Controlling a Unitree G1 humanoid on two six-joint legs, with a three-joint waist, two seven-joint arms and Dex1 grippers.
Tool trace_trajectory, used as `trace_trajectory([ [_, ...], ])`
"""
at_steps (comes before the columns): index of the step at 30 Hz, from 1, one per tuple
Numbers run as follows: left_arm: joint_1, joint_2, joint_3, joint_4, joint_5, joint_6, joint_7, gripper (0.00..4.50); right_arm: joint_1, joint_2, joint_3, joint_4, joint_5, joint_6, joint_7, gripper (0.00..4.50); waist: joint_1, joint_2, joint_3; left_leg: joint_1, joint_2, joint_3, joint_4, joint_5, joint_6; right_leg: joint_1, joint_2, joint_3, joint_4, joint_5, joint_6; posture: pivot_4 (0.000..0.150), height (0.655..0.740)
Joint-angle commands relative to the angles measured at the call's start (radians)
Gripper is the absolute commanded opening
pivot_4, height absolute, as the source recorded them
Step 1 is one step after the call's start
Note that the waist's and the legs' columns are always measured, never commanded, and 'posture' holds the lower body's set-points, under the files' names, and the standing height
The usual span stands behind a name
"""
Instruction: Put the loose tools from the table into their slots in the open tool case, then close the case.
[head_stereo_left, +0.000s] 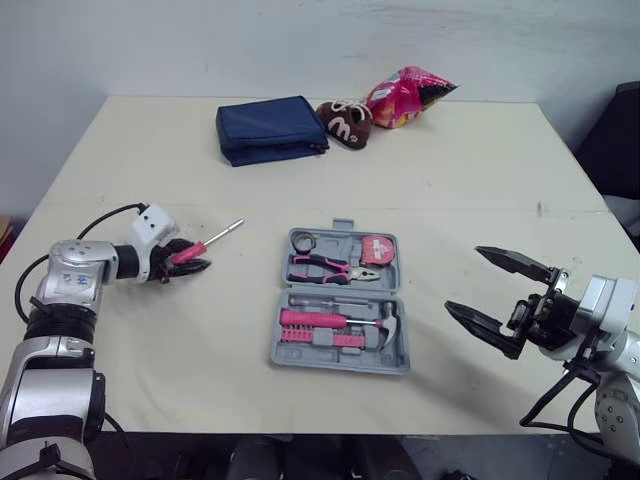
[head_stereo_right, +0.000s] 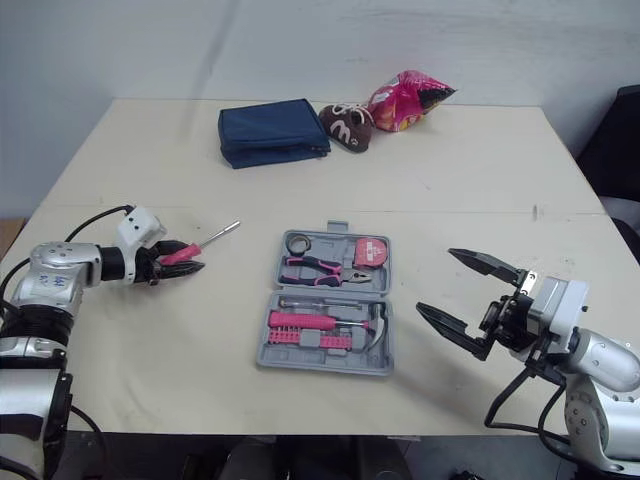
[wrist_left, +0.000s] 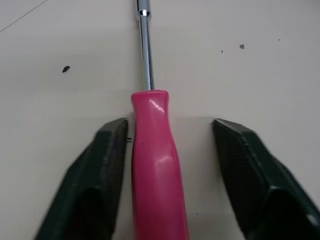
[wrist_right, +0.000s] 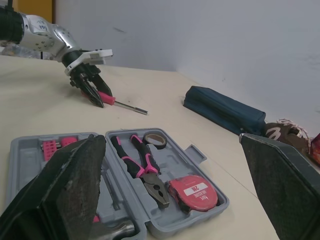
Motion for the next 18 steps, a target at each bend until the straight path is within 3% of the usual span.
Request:
trace_trajectory([
  [1,0.02,0.028,-0.018,0.028,0.049,-0.022,0.007,0.99,0.0,-0.014,-0.013,-0.035,0.01,-0.013,0.006,4.5,0.0,0.0,0.0,0.0,0.0,0.0,0.0,0.0,0.0,0.0,0.0,0.0,0.0,0.0,0.0,0.15,0.74],
  [2,0.022,0.032,-0.014,0.019,0.045,-0.027,0.0,0.6,0.001,-0.018,-0.016,-0.035,0.011,-0.011,0.01,4.5,-0.001,0.0,0.0,0.0,0.0,0.0,0.0,0.0,0.0,0.0,0.0,0.0,0.001,0.0,0.0,0.15,0.74],
  [7,0.051,0.042,0.033,-0.129,-0.031,-0.062,-0.08,0.56,0.01,-0.033,-0.027,-0.034,0.015,-0.008,0.02,4.5,-0.007,0.0,0.0,0.0,0.001,0.0,0.0,0.0,0.0,-0.001,0.001,0.0,0.001,0.0,0.0,0.15,0.74],
  [12,0.138,0.054,0.072,-0.471,-0.171,-0.02,-0.208,0.56,0.034,-0.058,-0.047,-0.026,0.018,-0.008,0.043,4.5,-0.006,0.0,0.0,-0.002,0.001,0.0,0.0,0.0,0.0,-0.001,0.0,0.0,0.0,0.0,0.0,0.15,0.74],
  [18,0.261,0.1,0.026,-0.955,-0.309,0.204,-0.277,0.56,0.1,-0.114,-0.057,-0.007,0.009,-0.031,0.151,4.5,0.0,0.0,0.0,-0.001,0.001,-0.002,0.0,0.0,0.0,0.002,0.001,0.002,-0.002,0.0,0.0,0.15,0.74],
])
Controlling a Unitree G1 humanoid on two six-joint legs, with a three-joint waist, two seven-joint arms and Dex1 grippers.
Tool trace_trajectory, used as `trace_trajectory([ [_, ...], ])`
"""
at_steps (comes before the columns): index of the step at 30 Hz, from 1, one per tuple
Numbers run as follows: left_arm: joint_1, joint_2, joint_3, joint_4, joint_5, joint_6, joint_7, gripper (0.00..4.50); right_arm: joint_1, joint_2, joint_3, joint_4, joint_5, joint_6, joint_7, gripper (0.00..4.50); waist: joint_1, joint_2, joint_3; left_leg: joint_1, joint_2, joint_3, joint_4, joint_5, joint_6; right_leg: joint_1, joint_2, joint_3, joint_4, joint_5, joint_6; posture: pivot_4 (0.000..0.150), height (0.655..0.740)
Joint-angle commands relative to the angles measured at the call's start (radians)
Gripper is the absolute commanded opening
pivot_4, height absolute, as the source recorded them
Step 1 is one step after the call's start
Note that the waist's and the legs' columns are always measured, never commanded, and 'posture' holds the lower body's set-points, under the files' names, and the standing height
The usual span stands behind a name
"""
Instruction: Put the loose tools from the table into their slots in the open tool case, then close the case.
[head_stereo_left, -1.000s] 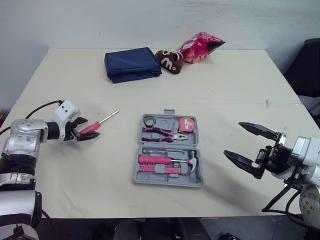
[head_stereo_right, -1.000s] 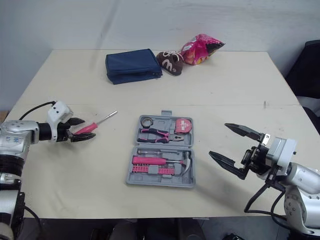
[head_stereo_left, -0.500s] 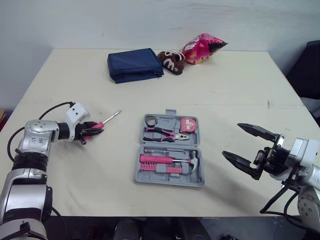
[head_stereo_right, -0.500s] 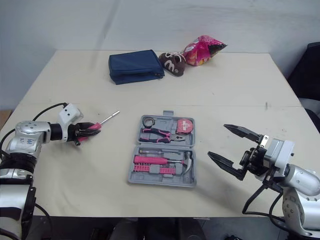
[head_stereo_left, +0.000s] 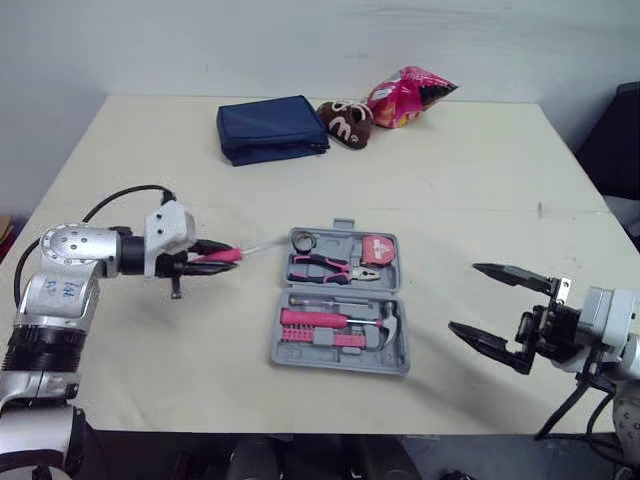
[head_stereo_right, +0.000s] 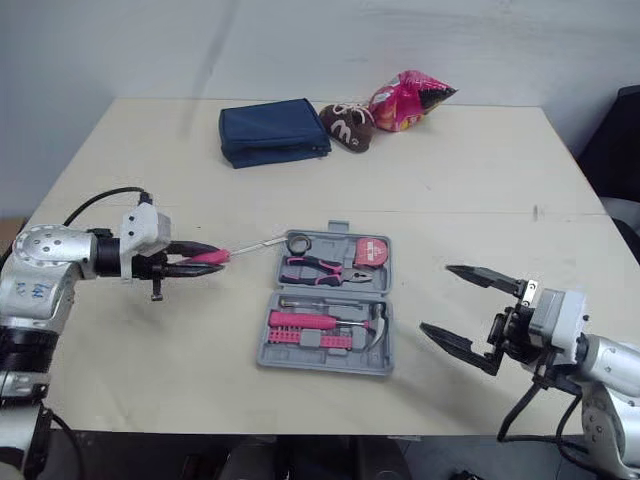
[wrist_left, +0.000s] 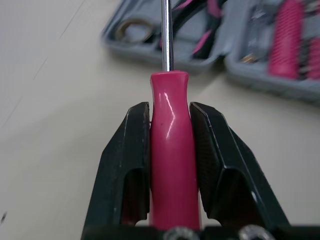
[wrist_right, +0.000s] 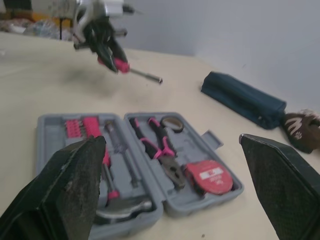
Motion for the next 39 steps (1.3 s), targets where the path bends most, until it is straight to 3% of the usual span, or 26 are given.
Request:
trace_trajectory([
  [1,0.048,0.044,-0.024,-0.245,-0.074,0.136,-0.023,0.56,0.035,-0.03,-0.041,-0.01,0.011,-0.025,0.057,4.5,0.0,0.0,0.0,0.0,0.0,0.0,0.0,0.0,0.0,0.0,0.001,0.0,0.0,0.0,0.0,0.15,0.74],
  [4,0.074,0.053,-0.08,-0.426,-0.115,0.266,-0.002,0.56,0.055,-0.043,-0.041,-0.024,0.028,0.0,0.057,4.5,-0.002,0.0,0.0,0.0,0.0,-0.001,-0.001,0.0,0.0,0.001,0.002,0.002,-0.001,0.0,0.0,0.15,0.74],
  [10,0.068,0.026,-0.221,-0.588,-0.085,0.474,0.121,0.56,0.103,-0.05,-0.048,-0.069,0.049,0.04,0.059,4.5,-0.001,0.001,0.0,0.0,0.0,-0.003,-0.001,0.0,0.0,0.002,0.003,0.002,-0.002,0.0,0.0,0.15,0.74],
  [14,0.048,-0.011,-0.351,-0.575,0.024,0.491,0.193,0.56,0.126,-0.042,-0.054,-0.105,0.045,0.051,0.042,4.5,0.003,0.001,0.0,0.0,-0.001,-0.003,-0.001,0.0,0.0,0.002,0.004,0.003,-0.003,0.0,0.0,0.15,0.74],
  [18,0.044,-0.071,-0.403,-0.598,0.009,0.579,0.236,0.56,0.15,-0.029,-0.057,-0.122,0.038,0.047,0.032,4.5,0.007,0.001,0.0,0.0,0.0,-0.003,0.0,0.0,0.0,0.002,0.004,0.003,-0.003,0.0,0.0,0.15,0.74],
  [33,0.016,-0.167,-0.513,-0.569,0.096,0.601,0.325,0.56,0.215,0.021,-0.063,-0.104,0.021,-0.024,0.041,4.5,0.019,0.001,0.0,0.001,-0.001,-0.004,0.001,0.0,0.0,0.003,0.002,0.002,-0.003,0.0,0.0,0.15,0.74],
  [39,0.004,-0.15,-0.526,-0.549,0.131,0.589,0.334,0.56,0.23,0.029,-0.057,-0.11,0.016,-0.031,0.034,4.5,0.019,0.001,0.0,0.001,-0.001,-0.004,0.001,0.0,0.0,0.003,0.003,0.002,-0.003,0.0,0.0,0.15,0.74],
])
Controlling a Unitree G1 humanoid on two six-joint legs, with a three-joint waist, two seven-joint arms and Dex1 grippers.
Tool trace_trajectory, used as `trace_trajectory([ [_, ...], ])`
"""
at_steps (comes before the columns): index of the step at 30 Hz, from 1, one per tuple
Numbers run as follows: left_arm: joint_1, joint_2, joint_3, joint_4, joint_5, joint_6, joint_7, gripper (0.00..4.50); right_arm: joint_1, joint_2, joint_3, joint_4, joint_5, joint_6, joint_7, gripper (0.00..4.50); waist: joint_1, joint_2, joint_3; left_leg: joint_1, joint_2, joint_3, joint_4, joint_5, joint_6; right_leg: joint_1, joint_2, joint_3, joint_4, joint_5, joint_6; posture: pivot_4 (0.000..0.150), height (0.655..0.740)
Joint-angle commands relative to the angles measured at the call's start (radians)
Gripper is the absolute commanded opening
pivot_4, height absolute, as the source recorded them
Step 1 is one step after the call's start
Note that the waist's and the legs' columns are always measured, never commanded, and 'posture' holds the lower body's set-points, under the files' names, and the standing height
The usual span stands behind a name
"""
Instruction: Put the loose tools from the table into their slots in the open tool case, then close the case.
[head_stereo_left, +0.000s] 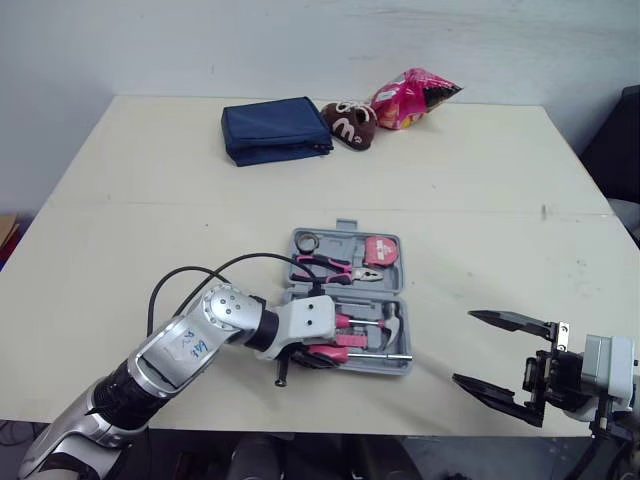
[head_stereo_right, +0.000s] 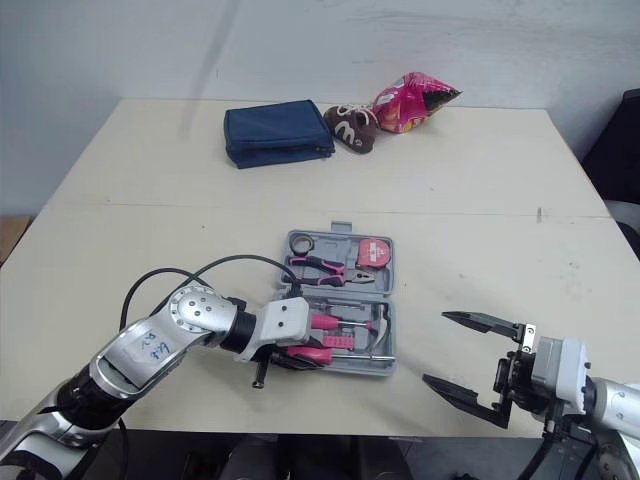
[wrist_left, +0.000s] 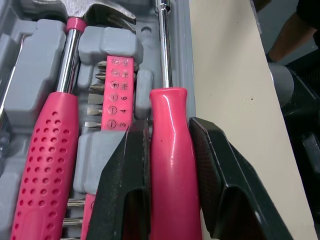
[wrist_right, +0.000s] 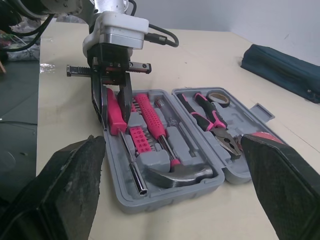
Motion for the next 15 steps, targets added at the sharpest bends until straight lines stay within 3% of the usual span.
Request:
trace_trajectory([
  [1,-0.011,0.021,0.0,0.014,0.037,-0.017,0.006,0.56,0.012,0.009,-0.022,-0.016,0.006,-0.014,-0.009,4.5,0.0,0.0,0.0,0.0,0.0,0.0,0.0,0.0,0.0,0.0,0.0,0.0,0.0,0.0,0.0,0.15,0.74],
  [15,-0.055,0.035,0.032,-0.039,-0.005,0.046,0.004,0.56,0.003,-0.012,-0.007,-0.076,0.014,0.042,-0.068,4.5,0.0,0.0,0.0,0.0,0.0,0.0,0.0,0.0,0.0,0.0,0.0,0.0,0.0,0.0,0.0,0.15,0.74],
])
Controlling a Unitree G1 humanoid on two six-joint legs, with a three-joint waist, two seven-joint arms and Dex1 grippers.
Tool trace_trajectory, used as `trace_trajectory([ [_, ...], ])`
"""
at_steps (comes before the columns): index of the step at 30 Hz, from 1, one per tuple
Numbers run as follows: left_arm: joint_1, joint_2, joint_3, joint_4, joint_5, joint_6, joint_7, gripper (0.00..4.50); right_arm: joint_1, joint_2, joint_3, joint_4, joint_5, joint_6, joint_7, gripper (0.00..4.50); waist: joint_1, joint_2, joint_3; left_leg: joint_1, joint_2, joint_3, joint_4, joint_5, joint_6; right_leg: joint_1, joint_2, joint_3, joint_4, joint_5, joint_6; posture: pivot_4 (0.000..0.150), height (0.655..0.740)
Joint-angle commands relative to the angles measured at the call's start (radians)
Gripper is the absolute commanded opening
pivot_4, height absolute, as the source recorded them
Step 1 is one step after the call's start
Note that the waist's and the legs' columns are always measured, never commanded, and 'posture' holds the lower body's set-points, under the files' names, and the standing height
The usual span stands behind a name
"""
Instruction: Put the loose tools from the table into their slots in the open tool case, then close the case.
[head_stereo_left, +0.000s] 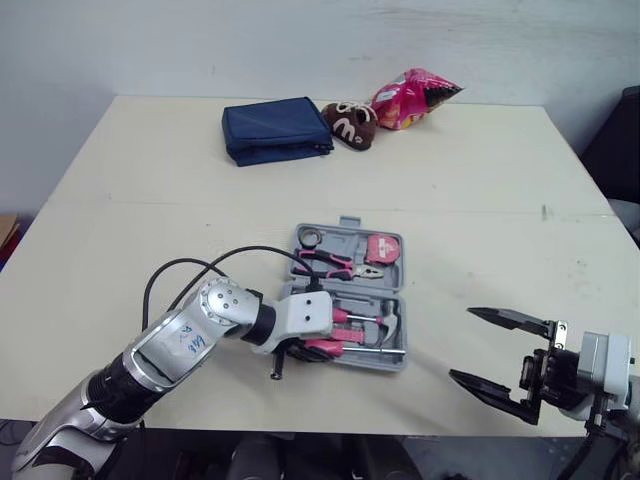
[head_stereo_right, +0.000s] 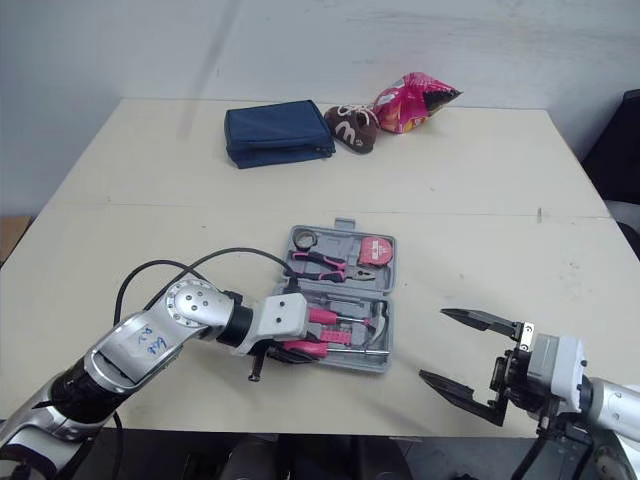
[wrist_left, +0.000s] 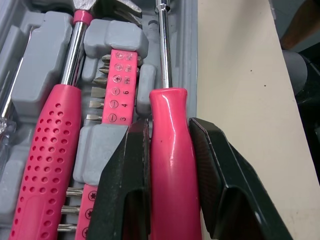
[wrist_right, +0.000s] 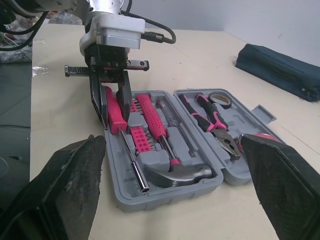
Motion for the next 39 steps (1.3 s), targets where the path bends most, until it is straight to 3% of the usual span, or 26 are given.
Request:
trace_trajectory([
  [1,-0.02,0.004,0.035,-0.043,-0.011,0.023,0.004,0.56,-0.001,-0.011,-0.015,-0.035,0.015,0.016,-0.011,4.5,0.0,0.0,0.0,0.0,0.0,0.0,0.0,0.0,0.0,0.0,0.0,0.0,0.0,0.0,0.0,0.15,0.74],
  [14,-0.055,-0.002,0.038,-0.023,-0.007,-0.019,-0.008,0.56,0.009,-0.002,-0.025,-0.014,0.013,0.015,0.009,4.5,0.0,0.0,0.0,0.0,0.0,0.0,0.0,0.0,0.0,0.0,0.0,0.0,0.0,0.0,0.0,0.15,0.74],
  [25,-0.048,0.062,-0.042,0.0,0.076,-0.062,-0.04,0.56,0.032,0.011,-0.03,0.011,0.007,-0.023,0.031,4.5,0.0,0.0,0.0,0.0,0.0,0.0,0.0,0.0,0.0,0.0,0.0,0.0,-0.001,0.0,0.0,0.15,0.74],
  [39,-0.043,0.031,-0.037,0.012,0.081,-0.081,-0.068,0.56,0.017,-0.001,-0.013,-0.011,0.008,-0.012,0.002,4.5,0.0,0.0,0.0,0.0,0.0,0.0,0.0,0.0,0.0,0.0,0.0,0.0,0.0,0.0,0.0,0.15,0.74],
])
